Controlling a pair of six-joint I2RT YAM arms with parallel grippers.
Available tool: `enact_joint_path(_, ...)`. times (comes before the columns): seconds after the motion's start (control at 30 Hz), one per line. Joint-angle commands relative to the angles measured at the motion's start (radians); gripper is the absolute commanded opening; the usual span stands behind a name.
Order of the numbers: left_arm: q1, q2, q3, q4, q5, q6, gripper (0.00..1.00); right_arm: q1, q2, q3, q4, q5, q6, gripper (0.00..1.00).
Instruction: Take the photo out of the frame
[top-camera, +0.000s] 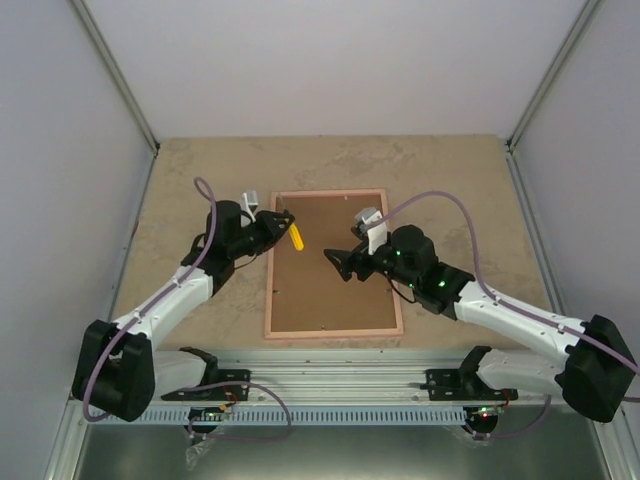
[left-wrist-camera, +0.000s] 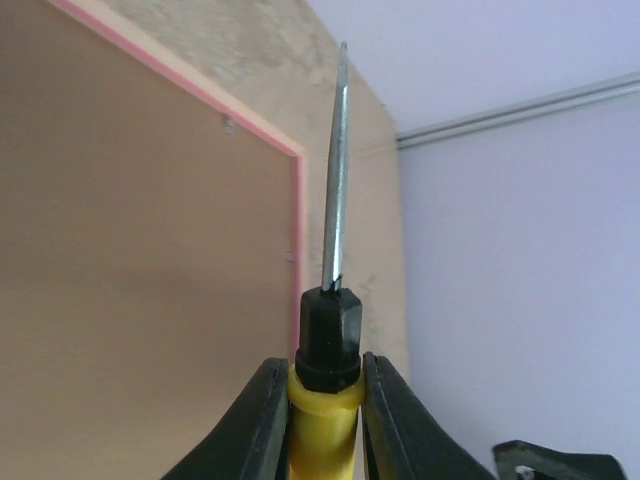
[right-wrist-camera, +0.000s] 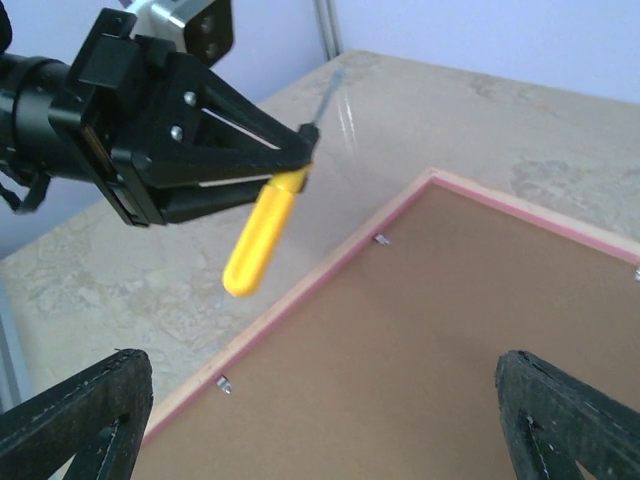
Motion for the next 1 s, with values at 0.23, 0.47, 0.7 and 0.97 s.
enact_joint_path(0.23, -0.164, -0.071, -0.095, 0.411, -0.141, -0.214, 0.00, 0.111, 0.082, 0.020, 0.229, 0.173, -0.034, 0.86)
enact_joint_path(0.47, -0.236, -0.033, -0.111, 0.540, -0.175, -0.268, 0.00, 0.117, 0.164, 0.074, 0.276, 0.182, -0.056, 0.79)
enact_joint_path(0.7, -0.264, -0.020, -0.131, 0.588, -0.216, -0.338, 0.00, 0.120, 0.201, 0.084, 0.317, 0.269, -0.058, 0.67)
enact_joint_path(0.97, -0.280, 0.002, -0.154, 0.649, -0.204, -0.411, 0.00, 0.121, 0.223, 0.095, 0.357, 0.271, -0.089, 0.53)
